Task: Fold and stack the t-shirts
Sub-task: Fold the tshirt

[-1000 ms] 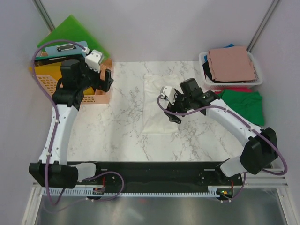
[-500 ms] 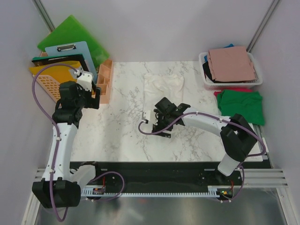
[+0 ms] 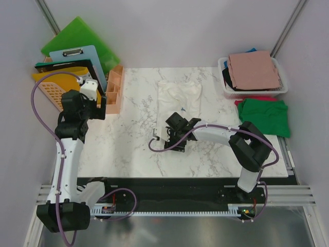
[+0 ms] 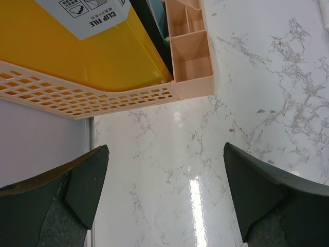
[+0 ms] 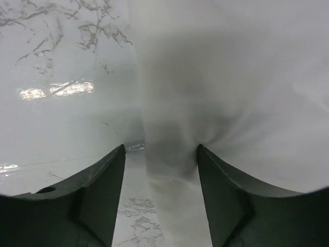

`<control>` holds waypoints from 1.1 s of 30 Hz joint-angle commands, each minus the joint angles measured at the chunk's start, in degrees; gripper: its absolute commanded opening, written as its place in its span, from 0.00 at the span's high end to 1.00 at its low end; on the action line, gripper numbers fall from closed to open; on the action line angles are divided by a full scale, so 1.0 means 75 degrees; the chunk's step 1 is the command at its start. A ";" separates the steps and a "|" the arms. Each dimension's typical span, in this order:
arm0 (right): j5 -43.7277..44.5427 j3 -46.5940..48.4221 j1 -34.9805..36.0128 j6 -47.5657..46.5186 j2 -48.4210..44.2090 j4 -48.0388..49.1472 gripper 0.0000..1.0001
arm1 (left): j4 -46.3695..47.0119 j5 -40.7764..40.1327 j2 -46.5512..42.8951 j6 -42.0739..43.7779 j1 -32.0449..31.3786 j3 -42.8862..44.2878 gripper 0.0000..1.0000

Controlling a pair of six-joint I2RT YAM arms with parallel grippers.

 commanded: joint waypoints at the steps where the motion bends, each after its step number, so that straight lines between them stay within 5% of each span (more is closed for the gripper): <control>1: -0.0121 -0.0100 0.0021 0.0086 -0.0016 0.0255 0.37 | 0.0291 -0.0144 -0.0003 0.0292 0.0043 0.0123 0.00; 6: -0.0168 -0.0181 0.0044 0.0145 -0.0145 0.0208 0.73 | 0.0396 -0.0367 0.0068 0.0386 0.0114 0.0135 0.00; 13: -0.0624 -0.0334 0.0243 0.0052 -0.0542 -0.0342 0.92 | 0.0607 -0.0378 0.0290 0.0386 0.0172 0.0123 0.00; 25: -0.1527 -0.1189 0.2350 0.0835 -0.1364 -0.0742 1.00 | 0.0912 -0.0203 0.0513 0.0374 0.0489 0.0018 0.00; 33: -0.1119 -0.1202 0.2693 0.1142 -0.2018 -0.0834 1.00 | 0.0889 -0.0203 0.0466 0.0491 0.0535 -0.0111 0.00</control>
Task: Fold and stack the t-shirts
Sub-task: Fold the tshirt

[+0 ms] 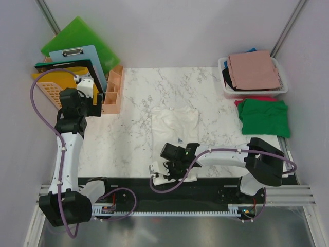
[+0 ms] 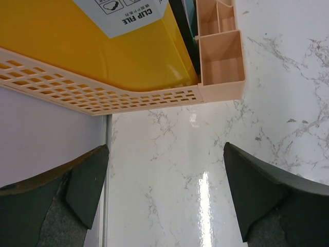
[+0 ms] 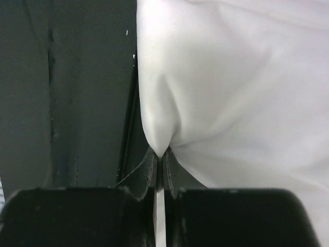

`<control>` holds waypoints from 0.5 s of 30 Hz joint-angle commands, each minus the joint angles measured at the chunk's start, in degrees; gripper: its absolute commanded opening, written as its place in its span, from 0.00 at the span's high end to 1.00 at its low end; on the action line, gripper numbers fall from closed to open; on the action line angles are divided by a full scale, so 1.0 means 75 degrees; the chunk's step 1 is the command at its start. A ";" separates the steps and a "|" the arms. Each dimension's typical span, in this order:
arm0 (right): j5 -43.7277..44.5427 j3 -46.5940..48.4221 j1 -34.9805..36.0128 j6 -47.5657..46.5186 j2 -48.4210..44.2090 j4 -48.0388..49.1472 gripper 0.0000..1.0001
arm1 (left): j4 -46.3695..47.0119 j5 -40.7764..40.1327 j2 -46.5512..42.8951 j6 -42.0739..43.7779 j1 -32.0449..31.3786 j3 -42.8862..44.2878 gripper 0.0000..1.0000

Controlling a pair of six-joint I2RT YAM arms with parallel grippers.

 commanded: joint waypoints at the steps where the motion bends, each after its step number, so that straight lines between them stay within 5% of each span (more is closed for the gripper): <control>1: 0.0353 0.0250 -0.0017 0.0154 -0.0729 -0.0190 1.00 | 0.0329 0.0025 -0.0026 0.0253 0.0069 -0.0097 0.00; 15: 0.0919 0.2581 -0.1457 -0.1416 -0.0029 -0.0941 1.00 | 0.0212 0.0505 -0.0284 0.0193 0.0081 -0.0730 0.00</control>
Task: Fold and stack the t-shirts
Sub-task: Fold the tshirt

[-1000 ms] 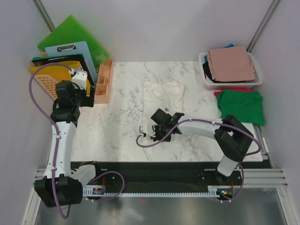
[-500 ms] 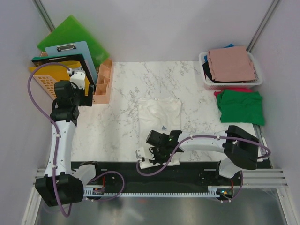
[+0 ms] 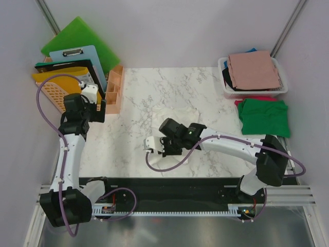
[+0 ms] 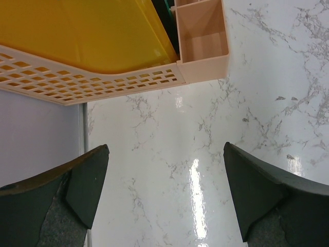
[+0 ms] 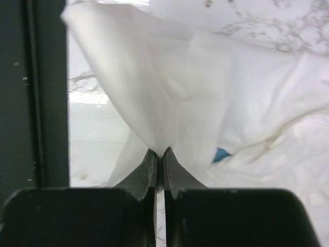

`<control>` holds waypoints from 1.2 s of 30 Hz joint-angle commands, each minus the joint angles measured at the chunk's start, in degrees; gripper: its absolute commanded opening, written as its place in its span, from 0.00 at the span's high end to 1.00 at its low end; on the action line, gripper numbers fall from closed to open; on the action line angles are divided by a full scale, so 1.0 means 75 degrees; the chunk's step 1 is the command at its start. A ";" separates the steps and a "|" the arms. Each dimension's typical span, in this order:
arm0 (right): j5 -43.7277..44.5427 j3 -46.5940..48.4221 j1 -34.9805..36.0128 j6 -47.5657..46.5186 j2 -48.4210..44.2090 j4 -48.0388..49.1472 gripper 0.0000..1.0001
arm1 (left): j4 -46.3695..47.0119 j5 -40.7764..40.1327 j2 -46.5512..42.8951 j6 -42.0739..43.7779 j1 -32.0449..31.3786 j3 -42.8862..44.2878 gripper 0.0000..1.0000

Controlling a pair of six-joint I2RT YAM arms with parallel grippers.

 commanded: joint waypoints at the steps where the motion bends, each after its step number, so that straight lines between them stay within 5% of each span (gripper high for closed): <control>1: 0.0041 0.0830 -0.0683 -0.0801 0.0430 -0.0294 1.00 | 0.0151 0.0024 -0.0354 0.0217 0.0049 -0.0074 0.00; 15: -0.0041 0.4169 -0.3039 -0.1893 0.2527 -0.0845 1.00 | -0.0037 0.0106 -0.0542 0.0264 0.0049 -0.0402 0.00; 36: 0.0076 0.5166 -0.4047 -0.2093 0.4567 -0.0448 1.00 | -0.0083 0.0165 -0.0530 0.0334 0.0049 -0.0637 0.00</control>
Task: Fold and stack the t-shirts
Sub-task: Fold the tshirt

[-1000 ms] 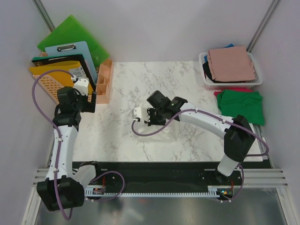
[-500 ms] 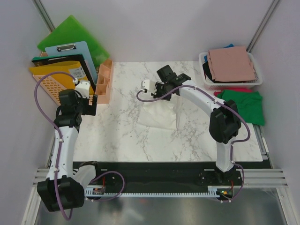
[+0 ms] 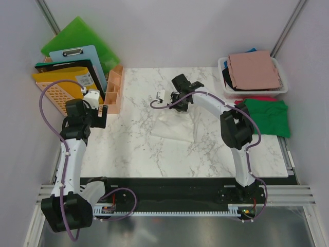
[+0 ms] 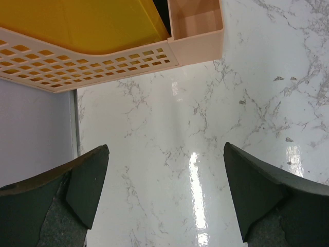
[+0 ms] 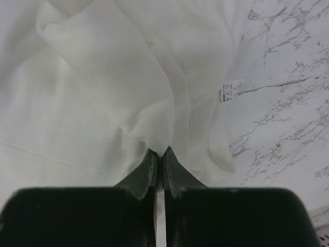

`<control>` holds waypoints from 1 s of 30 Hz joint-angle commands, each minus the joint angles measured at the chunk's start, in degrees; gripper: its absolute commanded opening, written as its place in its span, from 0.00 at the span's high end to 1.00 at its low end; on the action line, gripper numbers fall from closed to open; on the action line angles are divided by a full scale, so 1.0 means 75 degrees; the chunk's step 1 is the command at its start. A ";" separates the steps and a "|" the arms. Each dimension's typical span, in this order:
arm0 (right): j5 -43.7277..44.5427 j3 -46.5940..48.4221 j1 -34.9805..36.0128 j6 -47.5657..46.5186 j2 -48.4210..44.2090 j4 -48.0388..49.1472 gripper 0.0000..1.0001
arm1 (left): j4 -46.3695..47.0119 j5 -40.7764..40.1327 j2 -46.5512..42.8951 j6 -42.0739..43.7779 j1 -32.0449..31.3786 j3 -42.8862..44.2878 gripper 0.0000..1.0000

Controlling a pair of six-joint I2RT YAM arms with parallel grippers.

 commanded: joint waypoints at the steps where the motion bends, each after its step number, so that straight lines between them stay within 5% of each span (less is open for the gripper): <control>1: 0.0015 0.0534 -0.0230 -0.0067 0.0292 0.0261 1.00 | 0.0080 0.0127 -0.0108 0.0235 0.0037 -0.0138 0.00; 4: 0.0224 0.0733 -0.0359 -0.0008 0.0538 0.0447 0.87 | 0.0009 0.0314 -0.0143 0.0165 0.0049 -0.0185 0.00; 6: 0.0377 0.0594 -0.0441 0.0178 0.0563 0.0939 0.60 | -0.0049 0.0478 -0.0155 0.0130 0.0061 -0.0185 0.00; 7: 0.0517 0.0535 -0.0465 0.0261 0.0574 0.1126 0.31 | -0.0107 0.0525 -0.0155 0.0118 0.0061 -0.0197 0.00; 10: 0.0881 0.0312 -0.0512 0.0484 0.0551 0.1666 0.03 | -0.0201 0.0631 -0.0201 0.0130 0.0061 -0.0197 0.00; 18: 0.2123 -0.0544 -0.0536 0.1571 -0.0175 0.3636 0.02 | -0.0331 0.0900 -0.0248 0.0060 0.0049 -0.0197 0.00; 24: 0.1973 0.0042 -0.0524 0.3235 -0.0947 0.2243 0.02 | -0.0319 0.1052 -0.0342 0.0024 0.0049 -0.0373 0.00; 30: 0.0872 -0.1161 -0.0524 0.4385 -0.2738 0.1305 0.02 | -0.0319 0.1146 -0.0307 0.0025 0.0049 -0.0490 0.00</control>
